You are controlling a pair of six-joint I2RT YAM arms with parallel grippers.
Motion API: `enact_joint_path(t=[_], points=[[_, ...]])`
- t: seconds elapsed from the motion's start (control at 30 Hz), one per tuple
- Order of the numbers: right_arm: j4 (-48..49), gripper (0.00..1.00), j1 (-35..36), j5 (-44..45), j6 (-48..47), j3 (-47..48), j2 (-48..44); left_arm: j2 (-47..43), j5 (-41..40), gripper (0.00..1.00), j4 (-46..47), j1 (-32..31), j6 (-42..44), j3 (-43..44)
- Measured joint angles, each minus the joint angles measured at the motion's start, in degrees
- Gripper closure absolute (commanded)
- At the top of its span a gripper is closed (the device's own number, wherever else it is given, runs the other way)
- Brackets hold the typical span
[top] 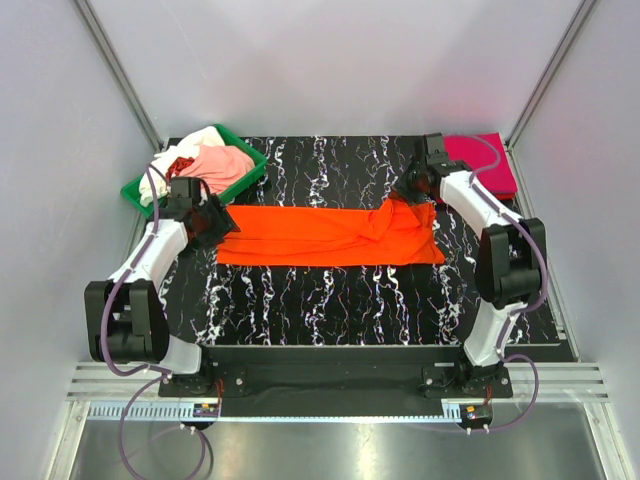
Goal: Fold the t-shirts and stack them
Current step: Fold the tshirt
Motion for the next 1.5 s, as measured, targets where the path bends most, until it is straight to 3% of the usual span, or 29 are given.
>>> enact_joint_path(t=[0.37,0.63,0.87,1.3,1.5], points=[[-0.2,1.00,-2.5,-2.1,-1.3,4.0,5.9,0.0,-5.7,0.44,-2.4,0.3,-0.3,0.4],[-0.2,1.00,-4.8,-2.2,-0.9,3.7,6.0,0.0,-9.2,0.50,-3.7,1.0,-1.2,0.4],[0.0,1.00,-4.8,-2.6,-0.8,3.6,6.0,3.0,-6.6,0.56,-1.6,4.6,-3.2,0.3],[0.6,1.00,-6.4,-4.1,-0.1,1.8,6.0,4.2,-5.6,0.53,1.4,4.3,-4.4,-2.9],[1.4,1.00,-6.4,-4.6,0.1,1.7,6.0,5.5,-5.7,0.59,2.9,4.0,-5.0,-3.1]])
